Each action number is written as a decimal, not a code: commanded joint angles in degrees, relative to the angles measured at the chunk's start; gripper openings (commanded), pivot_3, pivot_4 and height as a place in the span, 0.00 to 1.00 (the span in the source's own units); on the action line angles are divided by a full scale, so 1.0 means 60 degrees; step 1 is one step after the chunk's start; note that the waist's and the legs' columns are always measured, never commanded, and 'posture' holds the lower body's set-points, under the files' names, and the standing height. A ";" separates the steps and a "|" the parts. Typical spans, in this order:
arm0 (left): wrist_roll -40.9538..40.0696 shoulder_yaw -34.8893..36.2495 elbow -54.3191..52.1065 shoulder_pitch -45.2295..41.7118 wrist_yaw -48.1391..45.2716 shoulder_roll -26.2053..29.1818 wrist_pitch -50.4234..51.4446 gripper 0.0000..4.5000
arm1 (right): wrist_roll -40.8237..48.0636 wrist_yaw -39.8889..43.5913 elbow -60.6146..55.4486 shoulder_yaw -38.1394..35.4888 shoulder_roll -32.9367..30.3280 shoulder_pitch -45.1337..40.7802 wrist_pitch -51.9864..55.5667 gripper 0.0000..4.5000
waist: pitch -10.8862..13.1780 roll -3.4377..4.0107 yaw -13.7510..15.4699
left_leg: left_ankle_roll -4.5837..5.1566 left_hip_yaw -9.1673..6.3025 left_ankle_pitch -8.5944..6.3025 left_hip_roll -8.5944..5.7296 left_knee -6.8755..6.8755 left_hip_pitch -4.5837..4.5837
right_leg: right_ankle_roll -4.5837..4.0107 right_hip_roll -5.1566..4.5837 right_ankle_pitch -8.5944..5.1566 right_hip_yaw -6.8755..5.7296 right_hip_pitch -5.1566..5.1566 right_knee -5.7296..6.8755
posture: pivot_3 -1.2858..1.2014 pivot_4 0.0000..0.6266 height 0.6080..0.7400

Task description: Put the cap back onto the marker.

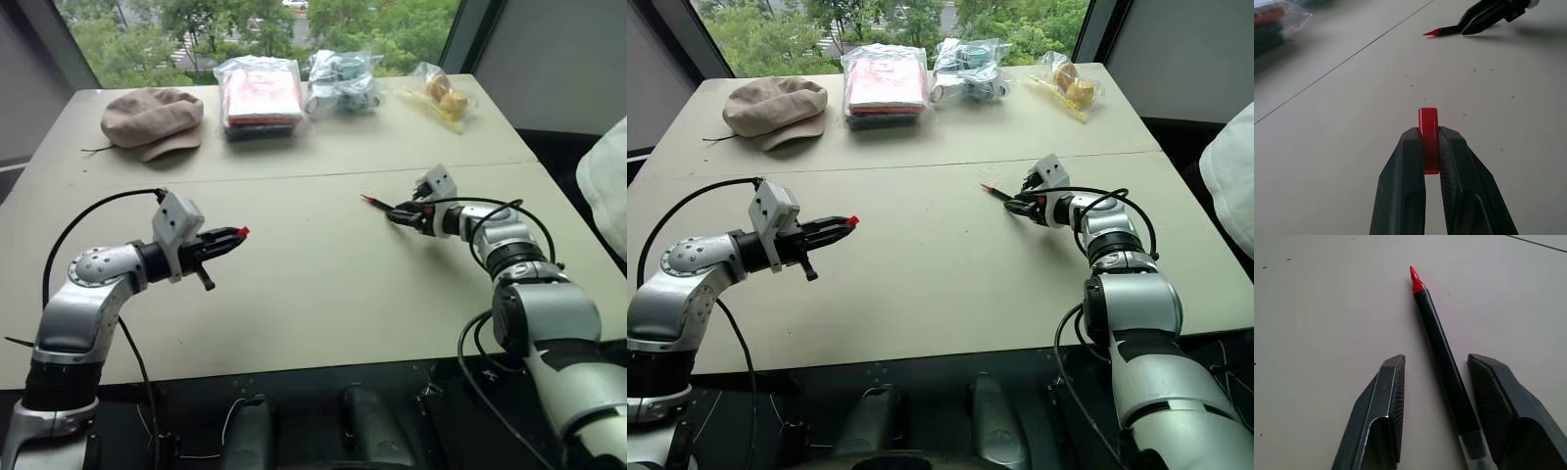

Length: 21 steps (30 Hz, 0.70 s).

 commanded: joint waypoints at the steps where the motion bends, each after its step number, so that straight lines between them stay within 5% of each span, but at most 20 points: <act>1: -0.0107 0.0040 -0.0357 0.0011 0.0069 0.0084 -0.0134 0.00 | -0.0051 0.0026 -0.0012 -0.0070 0.0027 -0.0263 -0.0064 0.00 | 0.0000 0.0000 0.0004 | 0.0000 0.0000 0.0000 0.0000 0.0000 -0.0001 | 0.0000 -0.0001 0.0000 0.0000 0.0000 0.0000 | 0.52 0.24 1.00; 14: 0.0144 -0.0438 0.0258 -0.0410 -0.0270 0.0137 -0.0708 0.00 | -0.0588 0.0608 -0.0435 0.0539 0.0008 -0.0120 -0.1234 0.00 | 0.0001 0.0001 -0.0001 | 0.0000 0.0001 0.0000 -0.0001 0.0000 0.0000 | 0.0000 0.0001 0.0000 0.0000 0.0000 0.0000 | 0.52 0.24 1.00; 21: 0.0939 -0.1277 0.2216 -0.1677 -0.0992 -0.0037 -0.2575 0.00 | -0.0871 0.1604 -0.2797 0.1405 -0.0301 0.0481 -0.2944 0.00 | 0.0002 0.0003 0.0015 | -0.0001 0.0001 0.0000 -0.0002 0.0000 -0.0001 | 0.0001 0.0000 0.0001 -0.0002 -0.0001 -0.0001 | 0.52 0.24 1.00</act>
